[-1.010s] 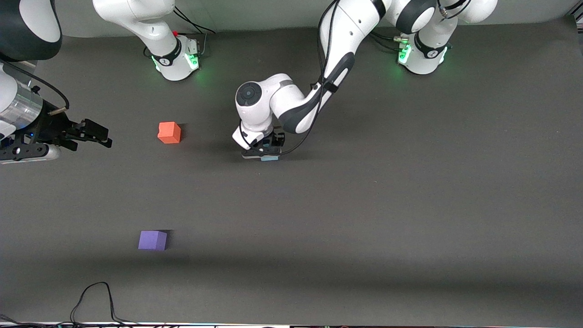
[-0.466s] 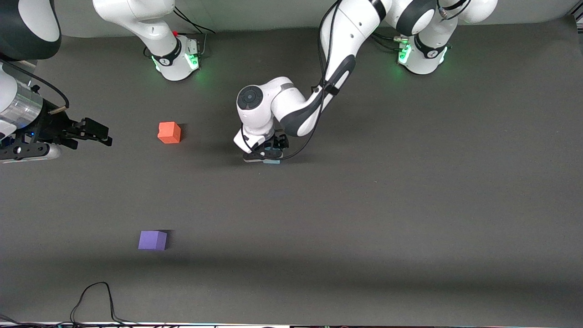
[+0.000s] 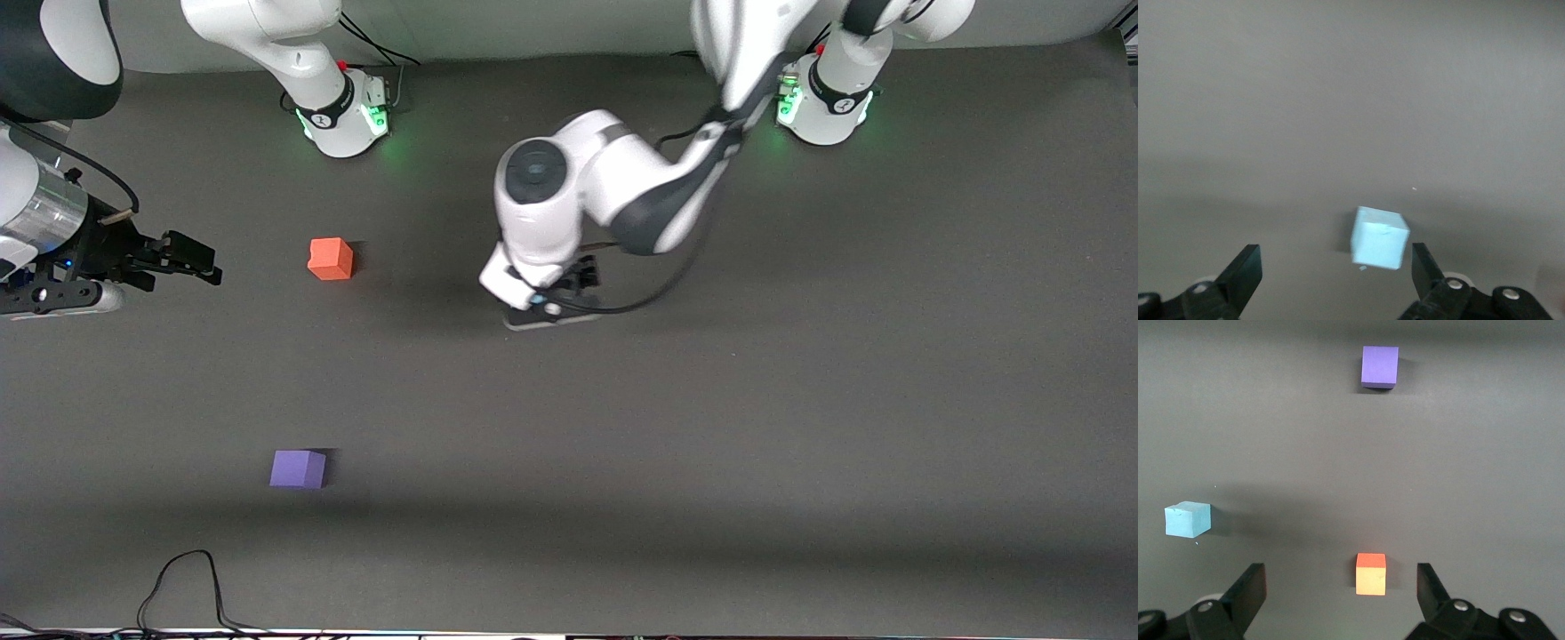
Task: Place blue block between orange and purple blocks
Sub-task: 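Withdraw the left gripper while the right gripper reaches the blue block, then grasp the blue block with the right gripper, then carry the blue block with the right gripper toward the orange block, then lower the blue block between the orange and purple blocks, open gripper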
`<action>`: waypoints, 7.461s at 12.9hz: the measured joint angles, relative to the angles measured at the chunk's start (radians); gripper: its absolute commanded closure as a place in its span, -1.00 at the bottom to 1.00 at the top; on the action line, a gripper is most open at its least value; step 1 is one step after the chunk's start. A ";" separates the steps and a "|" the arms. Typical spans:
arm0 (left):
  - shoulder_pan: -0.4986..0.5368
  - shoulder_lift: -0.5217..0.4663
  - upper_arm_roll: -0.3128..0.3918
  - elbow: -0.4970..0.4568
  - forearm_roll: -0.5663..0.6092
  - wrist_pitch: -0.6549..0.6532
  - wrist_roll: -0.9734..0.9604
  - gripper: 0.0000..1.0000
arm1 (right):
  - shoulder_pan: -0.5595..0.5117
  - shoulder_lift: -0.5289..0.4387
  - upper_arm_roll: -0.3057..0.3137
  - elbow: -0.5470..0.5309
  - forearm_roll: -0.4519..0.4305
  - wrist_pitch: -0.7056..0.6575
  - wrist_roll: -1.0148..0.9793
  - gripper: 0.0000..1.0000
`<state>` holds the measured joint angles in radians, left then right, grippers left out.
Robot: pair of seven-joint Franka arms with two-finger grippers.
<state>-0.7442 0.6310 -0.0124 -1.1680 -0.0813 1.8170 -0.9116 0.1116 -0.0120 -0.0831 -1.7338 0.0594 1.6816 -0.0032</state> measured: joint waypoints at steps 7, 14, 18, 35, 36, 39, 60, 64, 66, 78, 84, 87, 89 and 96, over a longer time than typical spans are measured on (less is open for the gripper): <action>0.528 -0.387 0.012 -0.396 -0.005 -0.145 0.664 -1.00 | 0.127 0.043 0.017 0.010 0.016 0.006 0.175 -1.00; 0.726 -0.642 0.014 -0.476 0.050 -0.247 0.903 -1.00 | 0.463 0.287 0.030 0.241 0.146 0.040 0.691 -1.00; 0.726 -0.663 0.010 -0.474 0.057 -0.252 0.908 -1.00 | 0.571 0.412 0.029 0.339 0.148 0.050 0.858 -1.00; 0.634 -0.641 0.094 -0.423 0.067 -0.252 0.915 -1.00 | 0.705 0.488 0.026 -0.292 0.119 0.796 0.784 -1.00; 0.633 -0.641 0.094 -0.423 0.068 -0.253 0.916 -1.00 | 0.708 0.493 0.026 -0.298 0.119 0.814 0.784 -0.98; 0.633 -0.641 0.093 -0.423 0.069 -0.254 0.925 -1.00 | 0.709 0.521 0.021 -0.305 0.119 0.887 0.784 -0.72; 0.633 -0.636 0.100 -0.424 0.072 -0.267 1.000 -1.00 | 0.703 0.218 -0.494 0.275 0.115 -0.082 0.405 -0.30; 0.634 -0.634 0.100 -0.423 0.072 -0.267 1.000 -1.00 | 0.571 0.140 -0.644 0.237 0.059 -0.163 0.092 -0.31; 0.633 -0.633 0.100 -0.423 0.073 -0.266 1.000 -1.00 | 0.310 0.116 -0.486 0.208 0.019 -0.170 -0.035 -0.32; 0.634 -0.632 0.100 -0.423 0.073 -0.266 1.000 -1.00 | -0.095 0.004 0.020 -0.506 0.029 0.551 0.049 -0.32; 0.634 -0.631 0.100 -0.423 0.073 -0.266 1.000 -1.00 | -0.101 0.234 0.073 -0.666 0.041 1.001 0.072 -0.34; 0.634 -0.630 0.100 -0.423 0.073 -0.266 1.000 -1.00 | -0.102 0.355 0.087 -0.671 0.041 1.156 0.073 -0.37; 0.634 -0.630 0.100 -0.423 0.073 -0.266 1.000 -1.00 | -0.102 0.380 0.094 -0.666 0.041 1.186 0.073 -0.41; 0.634 -0.630 0.100 -0.423 0.073 -0.266 1.000 -1.00 | -0.103 0.377 0.104 -0.640 0.042 1.172 0.074 -1.00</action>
<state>-0.1107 0.0008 0.0876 -1.5908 -0.0085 1.5505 0.0886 0.0084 0.3654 0.0209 -2.3735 0.1011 2.8539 0.0708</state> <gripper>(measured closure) 0.000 0.070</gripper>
